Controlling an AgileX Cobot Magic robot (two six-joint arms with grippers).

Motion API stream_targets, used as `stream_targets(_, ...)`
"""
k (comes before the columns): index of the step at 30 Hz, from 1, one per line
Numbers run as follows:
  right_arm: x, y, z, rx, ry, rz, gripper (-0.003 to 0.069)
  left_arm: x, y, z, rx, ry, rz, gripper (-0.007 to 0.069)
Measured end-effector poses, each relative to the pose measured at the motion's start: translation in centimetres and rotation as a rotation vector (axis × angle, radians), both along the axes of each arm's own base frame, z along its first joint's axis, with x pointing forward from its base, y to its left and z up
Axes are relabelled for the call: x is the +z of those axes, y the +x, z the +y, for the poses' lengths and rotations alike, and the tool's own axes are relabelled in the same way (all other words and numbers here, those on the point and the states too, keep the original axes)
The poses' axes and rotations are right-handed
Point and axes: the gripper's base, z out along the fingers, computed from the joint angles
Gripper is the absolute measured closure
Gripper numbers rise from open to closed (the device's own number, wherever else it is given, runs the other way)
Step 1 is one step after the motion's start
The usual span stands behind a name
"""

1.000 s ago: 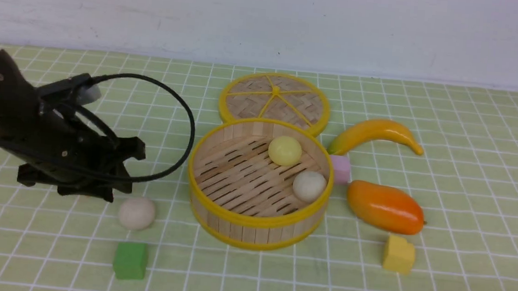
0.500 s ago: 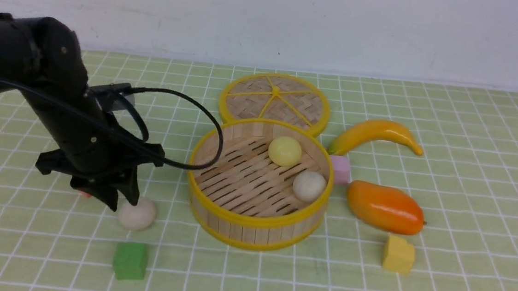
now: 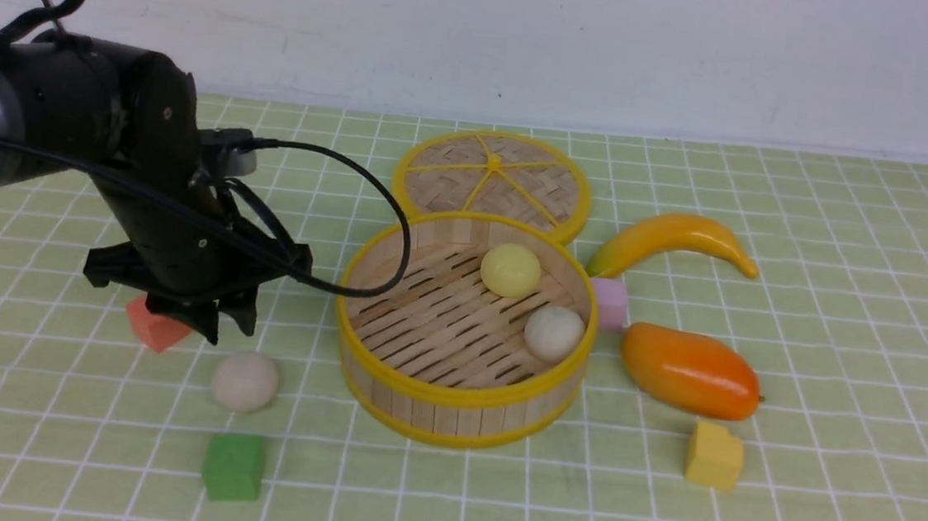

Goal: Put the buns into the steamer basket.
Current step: Use the left arm to grab a steamed stuffed bun, then use the left arm to put the steamed stuffed bun into the steamer

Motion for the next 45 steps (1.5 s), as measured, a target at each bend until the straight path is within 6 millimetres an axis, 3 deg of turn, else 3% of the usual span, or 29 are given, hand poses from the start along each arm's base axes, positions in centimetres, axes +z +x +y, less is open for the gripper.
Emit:
stream_targets(9,0.0,0.0,0.0,0.0,0.0,0.0,0.0616,-3.1,0.7,-0.2,-0.025,0.022,0.078,0.0386)
stream_targets(19,0.0,0.0,0.0,0.0,0.0,0.0,0.0606,-4.3,1.1,-0.4,-0.068,0.036,0.092,0.0401)
stream_targets(29,0.0,0.0,0.0,0.0,0.0,0.0,0.0589,-4.2,1.0,-0.4,-0.115,0.045,0.101,0.0631)
stream_targets(34,0.0,0.0,0.0,0.0,0.0,-0.001,0.0577,-2.2,1.3,-0.7,-0.135,0.019,0.087,0.0638)
stream_targets(38,0.0,0.0,0.0,0.0,0.0,-0.001,0.0574,1.6,2.2,-1.4,-0.145,-0.031,0.036,0.0638)
stream_targets(39,0.0,0.0,0.0,0.0,0.0,-0.001,0.0574,1.8,2.2,-1.4,-0.147,-0.034,0.038,0.0638)
stream_targets(42,0.0,0.0,0.0,0.0,0.0,-0.001,0.0573,4.2,2.6,-2.6,-0.185,-0.134,-0.015,0.0638)
stream_targets(45,0.0,0.0,0.0,0.0,0.0,-0.001,0.0571,4.8,2.7,-3.9,-0.232,-0.192,-0.066,0.0638)
